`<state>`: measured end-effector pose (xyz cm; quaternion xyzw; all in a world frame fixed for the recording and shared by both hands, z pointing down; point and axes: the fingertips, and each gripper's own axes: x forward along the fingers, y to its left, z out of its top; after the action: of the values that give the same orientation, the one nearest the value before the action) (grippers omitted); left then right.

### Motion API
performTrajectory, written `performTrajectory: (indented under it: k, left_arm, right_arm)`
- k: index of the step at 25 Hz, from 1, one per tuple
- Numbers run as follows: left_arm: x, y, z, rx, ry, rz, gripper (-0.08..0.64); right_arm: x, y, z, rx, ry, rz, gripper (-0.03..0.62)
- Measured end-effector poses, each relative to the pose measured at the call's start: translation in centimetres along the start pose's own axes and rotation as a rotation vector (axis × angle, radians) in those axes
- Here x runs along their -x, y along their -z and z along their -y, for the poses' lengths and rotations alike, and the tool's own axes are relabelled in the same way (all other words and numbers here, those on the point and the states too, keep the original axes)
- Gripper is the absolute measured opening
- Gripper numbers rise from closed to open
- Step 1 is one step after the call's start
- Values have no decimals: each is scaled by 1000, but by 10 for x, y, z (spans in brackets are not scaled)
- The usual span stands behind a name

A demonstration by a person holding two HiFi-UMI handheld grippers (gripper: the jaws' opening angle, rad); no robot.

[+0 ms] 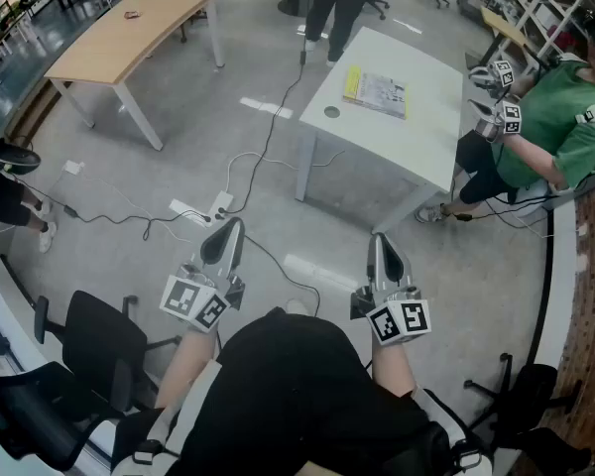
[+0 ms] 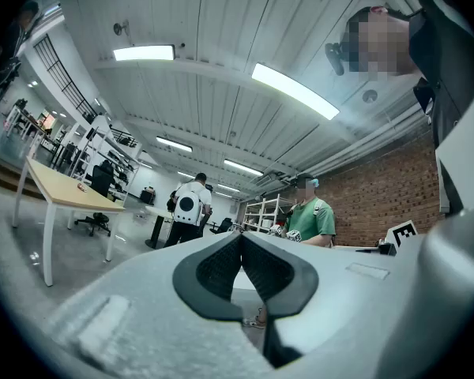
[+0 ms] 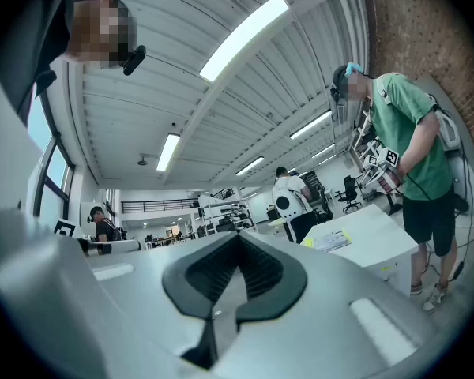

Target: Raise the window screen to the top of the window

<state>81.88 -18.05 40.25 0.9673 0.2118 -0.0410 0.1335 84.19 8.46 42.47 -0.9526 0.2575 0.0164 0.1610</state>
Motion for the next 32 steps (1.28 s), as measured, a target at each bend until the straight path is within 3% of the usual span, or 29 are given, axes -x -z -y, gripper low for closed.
performTrajectory:
  k: [10, 13, 18, 25, 32]
  left_arm:
    - [1, 3, -8, -11, -41, -16, 2]
    - [9, 3, -10, -25, -69, -10, 2]
    - [30, 5, -20, -38, -152, -3, 2]
    - [89, -7, -44, -67, -384, 46, 2]
    - [196, -25, -51, -108, -742, 112, 2]
  right_arm:
    - [-19, 7, 5, -13, -35, -26, 3]
    - [-26, 12, -3, -9, -89, -34, 5]
    - [-49, 23, -35, 105, -223, -49, 6]
    - [-98, 49, -90, 53, -466, -116, 6]
    - [-134, 91, -188, -13, -781, -221, 6]
